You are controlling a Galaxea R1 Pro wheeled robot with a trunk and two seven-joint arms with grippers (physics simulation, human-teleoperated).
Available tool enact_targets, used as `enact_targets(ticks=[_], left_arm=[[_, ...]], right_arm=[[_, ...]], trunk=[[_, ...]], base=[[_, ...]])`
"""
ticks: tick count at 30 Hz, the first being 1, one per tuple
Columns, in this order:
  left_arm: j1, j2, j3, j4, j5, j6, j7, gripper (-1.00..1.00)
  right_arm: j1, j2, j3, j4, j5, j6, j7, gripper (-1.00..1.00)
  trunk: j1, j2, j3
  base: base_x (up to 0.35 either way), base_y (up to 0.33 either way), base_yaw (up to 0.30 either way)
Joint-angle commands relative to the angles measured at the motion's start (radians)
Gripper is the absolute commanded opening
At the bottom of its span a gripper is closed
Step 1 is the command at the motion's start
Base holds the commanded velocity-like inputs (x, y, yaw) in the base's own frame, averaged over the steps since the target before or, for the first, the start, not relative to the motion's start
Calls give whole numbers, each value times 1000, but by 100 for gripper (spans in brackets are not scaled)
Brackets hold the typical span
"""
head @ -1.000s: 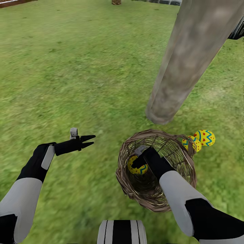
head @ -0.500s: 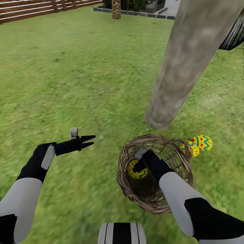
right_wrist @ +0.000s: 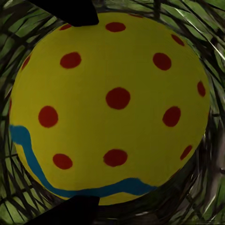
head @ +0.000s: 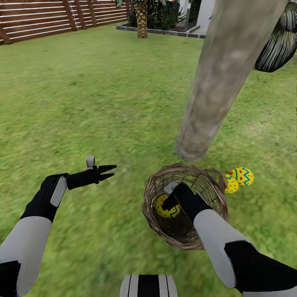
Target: Take the three Easter eggs out of the wicker basket on the lawn in the garden, then place them on the lawn next to a single tree (choose any tree) so that all three eggs are next to the same tree and none are left in the basket.
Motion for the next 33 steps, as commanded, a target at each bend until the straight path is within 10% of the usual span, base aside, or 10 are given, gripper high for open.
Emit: enact_targets(ticks=[1,24,33], left_arm=[[0,0,1,0,-1,4,-3,100],[2,-6,-5,4,5,-2,-7,100],[15,-25,7,-7,3,-4,-3,100]], right_arm=[[0,0,1,-2,11,3,9,-100],[5,-51,-4,-20,13,-2,78,-100],[-4,-21,34,-14,14,22,56,-100]], trunk=[[-1,0,3],[-11,5,88],[-11,5,88]], base=[[-12,0,0],[-50,0,0],[0,0,0]])
